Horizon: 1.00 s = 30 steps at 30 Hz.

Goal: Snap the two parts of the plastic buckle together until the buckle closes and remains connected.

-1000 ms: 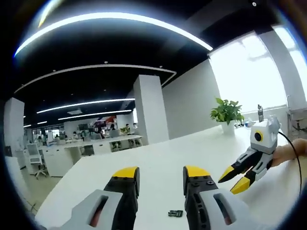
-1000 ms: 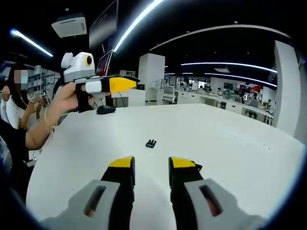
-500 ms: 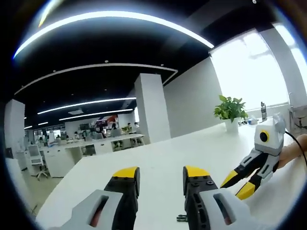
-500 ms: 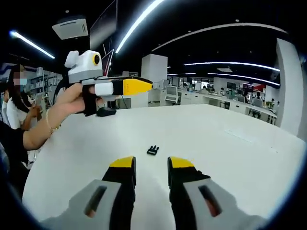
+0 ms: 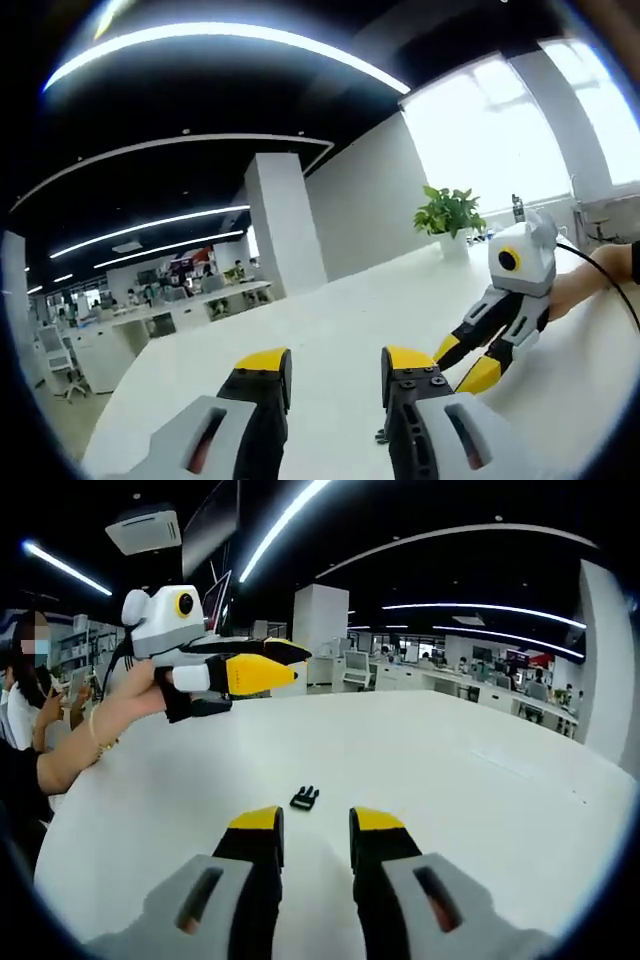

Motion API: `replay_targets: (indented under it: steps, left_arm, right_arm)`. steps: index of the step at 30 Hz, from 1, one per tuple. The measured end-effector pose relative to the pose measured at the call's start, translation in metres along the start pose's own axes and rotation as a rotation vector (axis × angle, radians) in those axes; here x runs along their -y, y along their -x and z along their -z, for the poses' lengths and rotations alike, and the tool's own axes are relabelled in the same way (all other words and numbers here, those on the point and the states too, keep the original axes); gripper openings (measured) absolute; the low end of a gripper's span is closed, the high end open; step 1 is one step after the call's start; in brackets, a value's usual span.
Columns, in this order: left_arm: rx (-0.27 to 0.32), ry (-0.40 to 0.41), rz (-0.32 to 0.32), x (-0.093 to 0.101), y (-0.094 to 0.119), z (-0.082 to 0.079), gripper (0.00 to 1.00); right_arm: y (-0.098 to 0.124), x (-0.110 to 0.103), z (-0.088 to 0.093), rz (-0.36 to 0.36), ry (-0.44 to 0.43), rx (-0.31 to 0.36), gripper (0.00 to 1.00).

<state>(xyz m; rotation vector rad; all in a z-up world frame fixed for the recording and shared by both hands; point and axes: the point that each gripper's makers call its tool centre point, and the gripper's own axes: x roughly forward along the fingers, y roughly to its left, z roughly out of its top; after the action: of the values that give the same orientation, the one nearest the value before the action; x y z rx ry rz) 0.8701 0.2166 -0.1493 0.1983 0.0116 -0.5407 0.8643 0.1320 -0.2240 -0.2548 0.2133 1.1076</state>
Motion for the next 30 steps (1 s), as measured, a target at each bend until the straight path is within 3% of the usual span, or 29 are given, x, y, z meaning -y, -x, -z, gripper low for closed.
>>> replay_targets:
  steps: [3, 8, 15, 23, 30]
  left_arm:
    - [-0.015, -0.002, 0.011, -0.004, 0.004, 0.008, 0.36]
    - [0.016, 0.043, 0.024, -0.007, 0.010, 0.005, 0.36]
    - [0.015, 0.073, -0.040, -0.018, 0.012, 0.009, 0.36]
    - [-0.014, 0.054, -0.052, -0.014, 0.010, 0.015, 0.36]
    - [0.001, 0.045, -0.088, -0.020, 0.013, 0.012, 0.35]
  right_arm:
    - [-0.006, 0.001, 0.000, -0.003, -0.006, -0.004, 0.26]
    - [-0.015, 0.001, 0.000, -0.007, -0.014, -0.008, 0.26]
    - [-0.026, 0.000, 0.004, -0.018, -0.042, -0.017, 0.26]
    - [-0.033, -0.001, 0.002, -0.024, -0.048, -0.009, 0.26]
    - [-0.045, -0.012, 0.005, -0.044, -0.039, -0.032, 0.26]
